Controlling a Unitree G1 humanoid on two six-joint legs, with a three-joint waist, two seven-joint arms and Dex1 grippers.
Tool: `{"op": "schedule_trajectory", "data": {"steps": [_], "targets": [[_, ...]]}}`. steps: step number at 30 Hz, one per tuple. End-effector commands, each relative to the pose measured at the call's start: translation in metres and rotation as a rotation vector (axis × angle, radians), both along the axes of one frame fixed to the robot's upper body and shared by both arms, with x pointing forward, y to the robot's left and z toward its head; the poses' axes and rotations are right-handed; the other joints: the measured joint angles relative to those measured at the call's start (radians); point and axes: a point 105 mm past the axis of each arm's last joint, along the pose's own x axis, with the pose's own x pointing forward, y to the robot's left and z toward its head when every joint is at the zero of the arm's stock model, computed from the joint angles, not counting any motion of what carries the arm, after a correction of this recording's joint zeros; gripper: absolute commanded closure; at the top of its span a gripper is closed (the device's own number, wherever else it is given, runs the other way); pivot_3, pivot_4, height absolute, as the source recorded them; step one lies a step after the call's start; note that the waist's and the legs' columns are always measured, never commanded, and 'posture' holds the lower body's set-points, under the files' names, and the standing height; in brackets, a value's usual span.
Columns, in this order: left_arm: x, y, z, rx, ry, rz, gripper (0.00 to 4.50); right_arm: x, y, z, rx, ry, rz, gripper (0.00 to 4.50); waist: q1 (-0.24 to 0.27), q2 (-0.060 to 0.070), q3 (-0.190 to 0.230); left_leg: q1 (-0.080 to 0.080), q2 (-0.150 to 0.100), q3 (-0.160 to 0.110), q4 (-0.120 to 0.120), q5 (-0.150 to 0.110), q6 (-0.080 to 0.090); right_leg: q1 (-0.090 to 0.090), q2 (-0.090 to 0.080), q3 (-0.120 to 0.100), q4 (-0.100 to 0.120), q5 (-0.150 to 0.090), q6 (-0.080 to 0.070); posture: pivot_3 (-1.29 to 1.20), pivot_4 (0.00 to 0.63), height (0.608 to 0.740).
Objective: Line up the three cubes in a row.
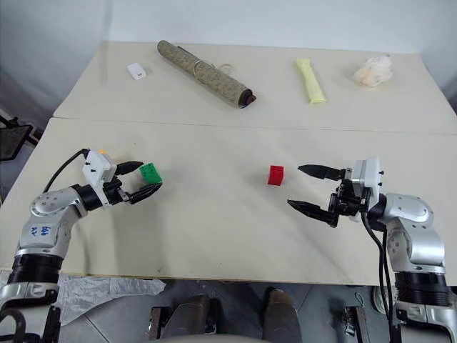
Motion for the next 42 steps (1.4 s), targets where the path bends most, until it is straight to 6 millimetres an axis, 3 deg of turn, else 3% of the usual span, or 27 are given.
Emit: {"op": "schedule_trajectory", "data": {"steps": [1, 6, 8, 12, 14, 20, 25, 38, 42], "targets": [[0.0, -0.008, -0.003, 0.037, -0.005, -0.091, 0.86, -0.006, -0.001, 0.007, 0.011, -0.043, -0.013, 0.0, -0.002, 0.0, 0.0, 0.0, 0.0, 0.0, 0.0, 0.0, 0.0, 0.0, 0.0, 0.0, 0.0, 0.0, 0.0, 0.0, 0.15, 0.74], [0.003, -0.017, -0.01, 0.071, 0.019, -0.164, 2.4, -0.009, -0.004, 0.005, 0.016, -0.032, -0.032, 0.0, -0.004, 0.0, 0.0, 0.0, 0.0, 0.001, 0.0, 0.0, 0.0, -0.001, 0.0, 0.0, 0.0, 0.0, 0.0, 0.0, 0.15, 0.74], [0.006, -0.035, 0.002, 0.07, -0.017, -0.261, 2.99, -0.012, -0.009, 0.004, 0.013, -0.024, -0.047, 0.0, 0.0, 0.0, 0.0, 0.0, 0.0, 0.001, 0.0, 0.0, 0.0, -0.001, 0.0, 0.0, 0.0, 0.0, 0.0, 0.0, 0.15, 0.74], [0.009, -0.074, 0.036, 0.042, -0.079, -0.515, 2.98, -0.019, -0.021, 0.005, 0.014, -0.014, -0.085, 0.0, 0.022, -0.001, 0.0, -0.005, 0.0, 0.0, 0.005, 0.0, 0.001, -0.003, 0.0, 0.0, 0.002, 0.0, 0.0, 0.0, 0.15, 0.74], [0.012, -0.096, 0.038, 0.111, -0.075, -0.638, 2.98, -0.021, -0.026, 0.006, 0.016, -0.02, -0.106, 0.0, 0.023, -0.001, 0.0, -0.009, 0.0, 0.0, 0.009, -0.001, 0.001, -0.006, 0.0, -0.001, 0.003, 0.0, 0.001, 0.0, 0.15, 0.74], [0.026, -0.145, 0.025, 0.236, -0.06, -0.782, 2.98, -0.026, -0.029, 0.006, 0.024, -0.028, -0.136, 0.0, 0.018, -0.002, 0.0, -0.016, -0.001, 0.001, 0.012, -0.001, 0.002, -0.012, 0.001, 0.0, 0.004, 0.001, 0.002, 0.0, 0.15, 0.74], [0.034, -0.161, 0.007, 0.292, -0.023, -0.746, 2.98, -0.039, -0.021, 0.015, 0.03, -0.038, -0.142, 0.0, 0.006, -0.003, 0.0, -0.017, 0.0, 0.003, 0.01, -0.001, 0.002, -0.014, 0.002, 0.001, 0.004, 0.001, 0.001, 0.0, 0.15, 0.74], [0.048, -0.177, 0.008, 0.307, -0.012, -0.646, 2.98, -0.053, -0.025, 0.007, 0.035, -0.008, -0.205, 0.0, 0.022, -0.005, 0.001, -0.017, 0.0, 0.003, 0.012, -0.002, 0.004, -0.014, 0.001, 0.002, 0.004, 0.001, 0.002, 0.0, 0.15, 0.74], [0.049, -0.176, 0.014, 0.265, -0.003, -0.643, 1.84, -0.053, -0.024, 0.006, 0.039, -0.006, -0.209, 0.0, 0.02, -0.005, 0.001, -0.017, 0.0, 0.003, 0.012, -0.002, 0.004, -0.014, 0.001, 0.002, 0.004, 0.001, 0.002, 0.0, 0.15, 0.74]]}}
